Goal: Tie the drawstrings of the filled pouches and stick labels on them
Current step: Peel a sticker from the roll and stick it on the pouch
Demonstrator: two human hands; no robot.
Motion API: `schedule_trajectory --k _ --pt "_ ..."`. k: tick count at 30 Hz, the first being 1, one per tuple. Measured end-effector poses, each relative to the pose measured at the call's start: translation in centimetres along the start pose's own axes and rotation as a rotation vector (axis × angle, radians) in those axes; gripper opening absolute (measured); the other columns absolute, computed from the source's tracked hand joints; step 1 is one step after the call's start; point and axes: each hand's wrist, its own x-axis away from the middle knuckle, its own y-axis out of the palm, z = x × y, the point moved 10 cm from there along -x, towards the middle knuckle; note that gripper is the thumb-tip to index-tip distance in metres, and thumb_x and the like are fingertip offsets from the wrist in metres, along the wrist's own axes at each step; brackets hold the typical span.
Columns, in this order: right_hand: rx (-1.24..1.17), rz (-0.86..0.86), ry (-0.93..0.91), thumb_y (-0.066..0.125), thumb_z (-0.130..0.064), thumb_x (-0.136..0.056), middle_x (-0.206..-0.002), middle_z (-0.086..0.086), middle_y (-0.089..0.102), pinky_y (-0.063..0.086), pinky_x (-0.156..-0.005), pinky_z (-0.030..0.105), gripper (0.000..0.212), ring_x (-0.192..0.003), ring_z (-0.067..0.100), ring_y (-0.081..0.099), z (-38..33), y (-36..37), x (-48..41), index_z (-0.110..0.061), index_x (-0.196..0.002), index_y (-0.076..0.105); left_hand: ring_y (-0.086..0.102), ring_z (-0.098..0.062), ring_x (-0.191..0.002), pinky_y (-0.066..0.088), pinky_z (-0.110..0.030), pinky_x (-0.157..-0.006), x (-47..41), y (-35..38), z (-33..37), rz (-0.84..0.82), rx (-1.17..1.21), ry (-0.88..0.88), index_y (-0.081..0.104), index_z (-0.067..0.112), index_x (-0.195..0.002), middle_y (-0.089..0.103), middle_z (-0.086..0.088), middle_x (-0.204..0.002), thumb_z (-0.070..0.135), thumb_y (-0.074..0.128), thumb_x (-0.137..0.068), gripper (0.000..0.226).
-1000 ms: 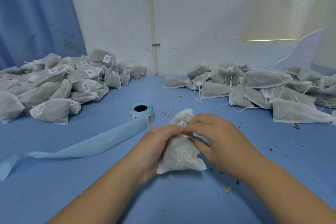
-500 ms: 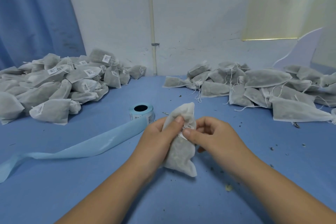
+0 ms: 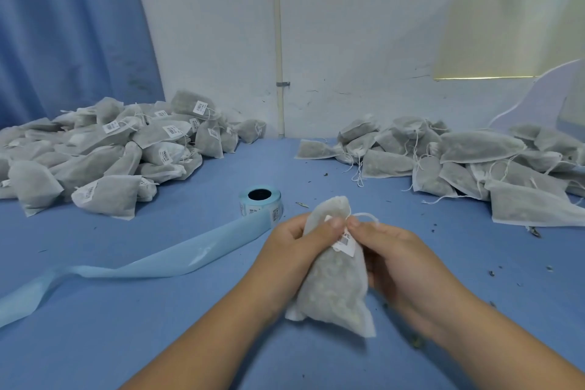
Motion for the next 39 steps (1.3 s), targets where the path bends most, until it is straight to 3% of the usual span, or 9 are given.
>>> schedule_trajectory --k 2,6,11,18,24,28,32,36,39 --pt "0.027 0.042 0.0 0.062 -0.035 -0.086 -0.096 0.021 0.072 0.054 -0.067 0.033 0.039 -0.083 0.03 0.07 0.0 -0.5 0.0 0.001 -0.099 0.071 0.068 -0.017 -0.082 0.054 -0.031 -0.076 0.1 0.3 0.0 -0.05 -0.063 -0.002 0.075 0.02 -0.083 0.073 -0.005 -0.087 0.042 0.072 -0.075 0.024" --pt "0.26 0.118 -0.092 0.061 -0.051 -0.083 -0.082 0.012 0.073 0.052 -0.07 0.039 0.045 -0.072 0.025 0.066 -0.9 -0.9 0.2 -0.008 -0.083 0.071 0.068 -0.018 -0.079 0.054 -0.034 -0.075 0.1 -0.3 -0.1 0.026 -0.062 0.006 0.073 0.02 -0.077 0.072 -0.005 -0.084 0.043 0.07 -0.076 0.023" --pt "0.359 -0.075 -0.116 0.072 -0.052 -0.078 -0.087 -0.001 0.074 0.053 -0.06 0.026 0.027 -0.07 0.018 0.068 -0.5 2.4 0.5 -0.028 -0.09 0.07 0.068 -0.018 -0.071 0.054 -0.038 -0.07 0.1 -3.1 0.6 0.271 -0.064 0.033 0.071 0.019 -0.075 0.072 -0.002 -0.074 0.046 0.066 -0.074 0.027" --pt "0.229 -0.145 -0.073 0.077 -0.029 -0.074 -0.096 0.009 0.073 0.053 -0.057 0.032 0.03 -0.07 0.028 0.068 -0.5 4.8 -0.7 -0.021 -0.102 0.068 0.062 -0.006 -0.057 0.047 -0.019 -0.051 0.2 -6.2 1.5 0.452 -0.061 0.082 0.066 0.016 -0.073 0.066 0.007 -0.061 0.033 0.064 -0.092 0.026" --pt "0.273 -0.116 -0.073 0.058 -0.005 -0.089 -0.082 0.008 0.074 0.052 -0.05 0.029 0.018 -0.062 0.024 0.069 -1.6 8.3 -3.3 -0.013 -0.105 0.062 0.065 -0.005 -0.071 0.05 -0.021 -0.065 -0.5 -11.8 4.5 0.525 -0.154 0.195 0.065 0.023 -0.094 0.071 0.005 -0.083 0.033 0.058 -0.095 0.012" --pt "0.172 0.012 -0.095 0.059 -0.01 -0.087 -0.069 0.007 0.072 0.05 -0.046 0.027 0.022 -0.052 0.02 0.063 -2.5 9.5 -6.5 -0.014 -0.109 0.057 0.05 -0.008 -0.05 0.041 -0.02 -0.047 0.7 -18.1 4.9 0.746 -0.001 0.241 0.059 0.021 -0.096 0.06 0.003 -0.076 0.027 0.049 -0.1 0.013" --pt "0.069 0.02 -0.038 0.06 -0.016 -0.088 -0.059 0.002 0.063 0.046 -0.043 0.024 0.006 -0.047 0.015 0.058 -1.9 12.9 -10.6 -0.011 -0.091 0.058 0.042 -0.006 -0.042 0.035 -0.019 -0.04 1.3 -22.1 4.4 0.879 0.116 0.209 0.059 0.022 -0.096 0.056 0.003 -0.073 0.017 0.049 -0.097 0.011" --pt "0.078 -0.04 0.023 0.06 -0.013 -0.086 -0.049 0.003 0.058 0.044 -0.04 0.021 0.007 -0.041 0.013 0.055 -1.7 18.3 -15.0 -0.009 -0.083 0.057 0.042 -0.011 -0.049 0.036 -0.028 -0.053 2.0 -23.9 3.7 0.965 0.097 0.17 0.06 0.026 -0.096 0.057 0.002 -0.074 0.006 0.048 -0.089 0.024" --pt "-0.097 -0.157 -0.01 0.061 -0.002 -0.087 -0.068 0.012 0.06 0.056 -0.054 0.025 0.009 -0.056 0.017 0.063 -5.2 23.3 -18.7 -0.002 -0.078 0.059 0.041 -0.01 -0.048 0.038 -0.029 -0.053 2.5 -24.6 4.6 1.007 0.048 0.206 0.06 0.029 -0.095 0.053 0.002 -0.069 0.006 0.046 -0.087 0.029"
